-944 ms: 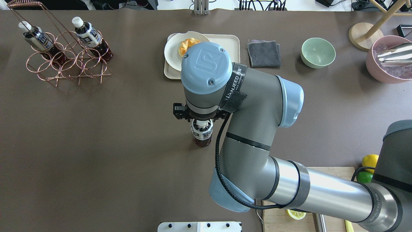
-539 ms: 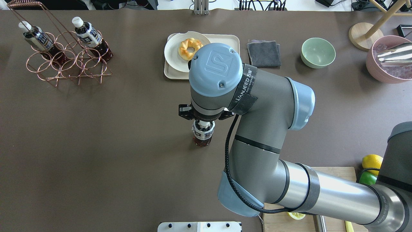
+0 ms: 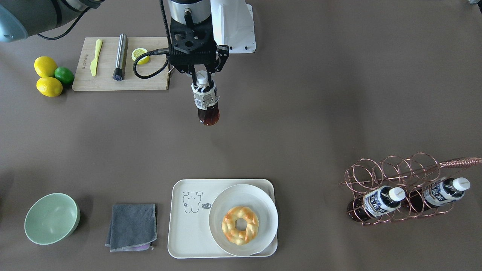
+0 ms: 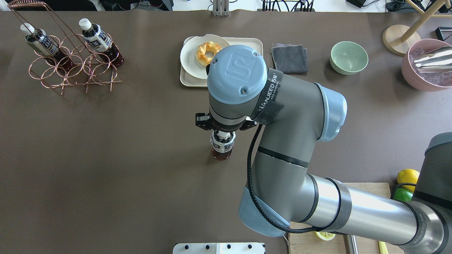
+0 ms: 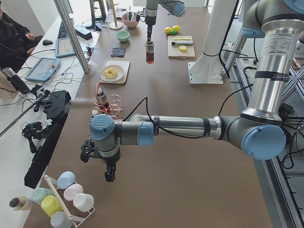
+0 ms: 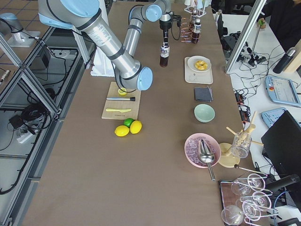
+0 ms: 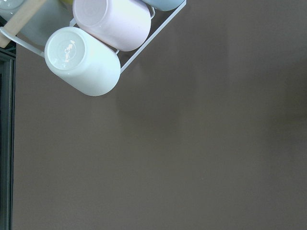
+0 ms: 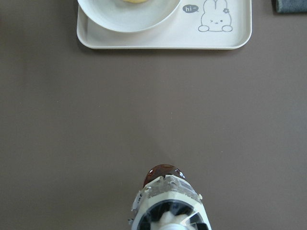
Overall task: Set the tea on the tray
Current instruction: 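Lift the bottle with the right gripper and carry it over the tray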
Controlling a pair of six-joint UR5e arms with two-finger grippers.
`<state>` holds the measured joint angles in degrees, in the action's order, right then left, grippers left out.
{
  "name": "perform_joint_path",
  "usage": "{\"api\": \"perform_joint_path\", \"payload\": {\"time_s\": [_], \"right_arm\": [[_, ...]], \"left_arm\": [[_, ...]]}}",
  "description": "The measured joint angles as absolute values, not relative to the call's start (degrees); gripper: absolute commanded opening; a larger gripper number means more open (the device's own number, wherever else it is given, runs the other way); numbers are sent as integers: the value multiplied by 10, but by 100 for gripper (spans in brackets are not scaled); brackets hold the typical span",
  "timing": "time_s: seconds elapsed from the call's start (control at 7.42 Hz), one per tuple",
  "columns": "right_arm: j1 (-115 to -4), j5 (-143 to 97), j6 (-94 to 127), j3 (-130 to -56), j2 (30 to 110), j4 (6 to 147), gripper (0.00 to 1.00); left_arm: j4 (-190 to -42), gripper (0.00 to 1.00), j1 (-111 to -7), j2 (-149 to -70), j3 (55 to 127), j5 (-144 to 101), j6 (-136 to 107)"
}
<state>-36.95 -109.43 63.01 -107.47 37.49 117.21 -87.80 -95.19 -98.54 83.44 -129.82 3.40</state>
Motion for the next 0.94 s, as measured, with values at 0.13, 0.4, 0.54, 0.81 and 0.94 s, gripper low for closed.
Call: {"api": "perform_joint_path", "payload": {"time_s": [0.13, 0.4, 0.54, 0.81, 0.94], "right_arm": [[-408, -1115, 583, -1052, 373, 1178, 0], [-474, -1140, 506, -977, 360, 1158, 0], [-502, -1154, 489, -917, 343, 1123, 0], [-529, -1169, 482, -772, 301, 1007, 0], [-533, -1170, 483, -724, 291, 960, 0]], "left_arm": [[-878, 98, -952, -987, 836, -1298, 33], [-877, 98, -951, -994, 836, -1298, 31], [-876, 98, -951, -998, 835, -1298, 30], [-875, 98, -950, -1006, 834, -1298, 29], [-875, 98, -949, -1009, 833, -1298, 28]]}}
